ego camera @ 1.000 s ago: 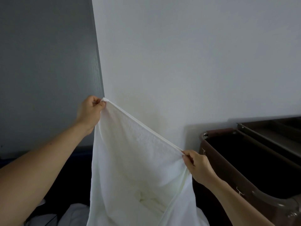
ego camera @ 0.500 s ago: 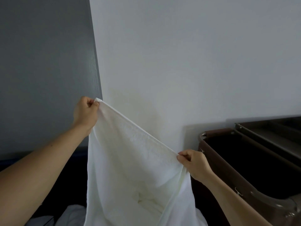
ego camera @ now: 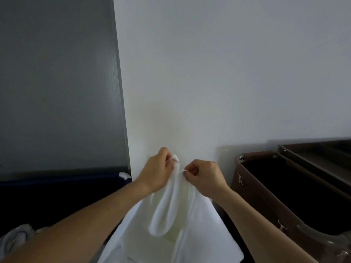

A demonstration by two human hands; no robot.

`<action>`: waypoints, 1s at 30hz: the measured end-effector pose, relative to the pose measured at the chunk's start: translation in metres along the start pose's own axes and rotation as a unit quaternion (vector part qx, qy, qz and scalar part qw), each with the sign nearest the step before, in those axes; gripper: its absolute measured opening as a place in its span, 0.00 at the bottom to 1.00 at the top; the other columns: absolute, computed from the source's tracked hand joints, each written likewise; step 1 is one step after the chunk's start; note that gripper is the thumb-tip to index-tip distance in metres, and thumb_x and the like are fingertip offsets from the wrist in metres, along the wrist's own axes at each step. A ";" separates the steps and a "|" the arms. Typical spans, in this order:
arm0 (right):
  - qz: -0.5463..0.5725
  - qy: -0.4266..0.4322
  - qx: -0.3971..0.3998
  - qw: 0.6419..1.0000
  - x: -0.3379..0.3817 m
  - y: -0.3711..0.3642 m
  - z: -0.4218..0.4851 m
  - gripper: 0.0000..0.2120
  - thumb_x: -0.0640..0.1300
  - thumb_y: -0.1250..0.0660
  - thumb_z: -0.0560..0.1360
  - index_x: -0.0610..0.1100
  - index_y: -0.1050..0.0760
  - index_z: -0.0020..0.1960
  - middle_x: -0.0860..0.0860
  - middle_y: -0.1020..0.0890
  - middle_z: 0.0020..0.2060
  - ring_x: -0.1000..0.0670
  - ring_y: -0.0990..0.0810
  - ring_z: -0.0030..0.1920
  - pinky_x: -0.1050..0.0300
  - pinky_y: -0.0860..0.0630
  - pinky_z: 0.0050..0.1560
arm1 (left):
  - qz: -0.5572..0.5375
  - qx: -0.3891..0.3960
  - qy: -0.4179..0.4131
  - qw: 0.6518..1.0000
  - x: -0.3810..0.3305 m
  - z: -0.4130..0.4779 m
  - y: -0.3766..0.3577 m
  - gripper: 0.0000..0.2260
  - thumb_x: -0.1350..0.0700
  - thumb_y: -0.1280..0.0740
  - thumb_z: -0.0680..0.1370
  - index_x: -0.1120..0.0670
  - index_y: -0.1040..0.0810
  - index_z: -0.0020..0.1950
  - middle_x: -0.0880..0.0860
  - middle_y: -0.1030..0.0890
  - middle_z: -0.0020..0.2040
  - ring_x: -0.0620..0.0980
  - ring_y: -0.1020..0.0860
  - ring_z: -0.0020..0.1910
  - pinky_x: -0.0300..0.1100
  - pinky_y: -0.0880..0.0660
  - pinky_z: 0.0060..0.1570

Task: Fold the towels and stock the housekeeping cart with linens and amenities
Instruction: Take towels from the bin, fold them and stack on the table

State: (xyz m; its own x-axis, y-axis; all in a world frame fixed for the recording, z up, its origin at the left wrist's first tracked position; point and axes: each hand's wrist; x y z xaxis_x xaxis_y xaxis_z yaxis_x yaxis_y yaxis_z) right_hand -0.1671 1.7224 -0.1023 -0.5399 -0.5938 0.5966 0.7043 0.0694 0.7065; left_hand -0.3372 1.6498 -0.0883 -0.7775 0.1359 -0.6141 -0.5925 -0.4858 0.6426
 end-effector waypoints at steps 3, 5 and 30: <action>0.007 0.007 0.009 1.000 0.001 -0.003 -0.005 0.04 0.50 0.29 0.73 0.54 0.16 0.46 0.58 0.16 0.35 0.57 0.18 0.39 0.56 0.21 0.45 | -0.024 0.023 -0.027 0.999 -0.003 -0.015 -0.013 0.06 0.52 0.38 0.82 0.53 0.29 0.47 0.48 0.23 0.37 0.42 0.27 0.32 0.36 0.30 0.33; 0.021 0.002 0.001 1.000 -0.001 -0.003 -0.009 0.04 0.49 0.29 0.73 0.54 0.16 0.46 0.58 0.16 0.36 0.57 0.18 0.40 0.56 0.21 0.46 | -0.027 0.029 -0.035 0.999 -0.002 -0.023 -0.016 0.05 0.51 0.37 0.82 0.52 0.28 0.49 0.48 0.22 0.38 0.42 0.26 0.32 0.39 0.29 0.34; -0.106 -0.124 0.063 0.985 -0.011 0.020 -0.005 0.15 0.43 0.38 0.75 0.46 0.33 0.30 0.51 0.28 0.28 0.45 0.27 0.34 0.56 0.36 0.30 | 0.115 -0.093 -0.072 0.986 -0.017 0.022 0.036 0.15 0.56 0.31 0.74 0.59 0.31 0.31 0.53 0.32 0.25 0.49 0.34 0.26 0.45 0.35 0.29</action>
State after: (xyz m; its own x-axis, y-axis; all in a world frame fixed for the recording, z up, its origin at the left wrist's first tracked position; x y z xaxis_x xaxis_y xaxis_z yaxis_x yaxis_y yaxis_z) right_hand -0.1448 1.7266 -0.0965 -0.7757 -0.3936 0.4933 0.5086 0.0730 0.8579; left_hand -0.3496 1.6490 -0.0447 -0.9170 0.1186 -0.3808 -0.3577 -0.6668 0.6538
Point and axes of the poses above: each hand's wrist, its own z-axis towards the middle knuckle, its own y-axis out of the back of the hand, x = y × z
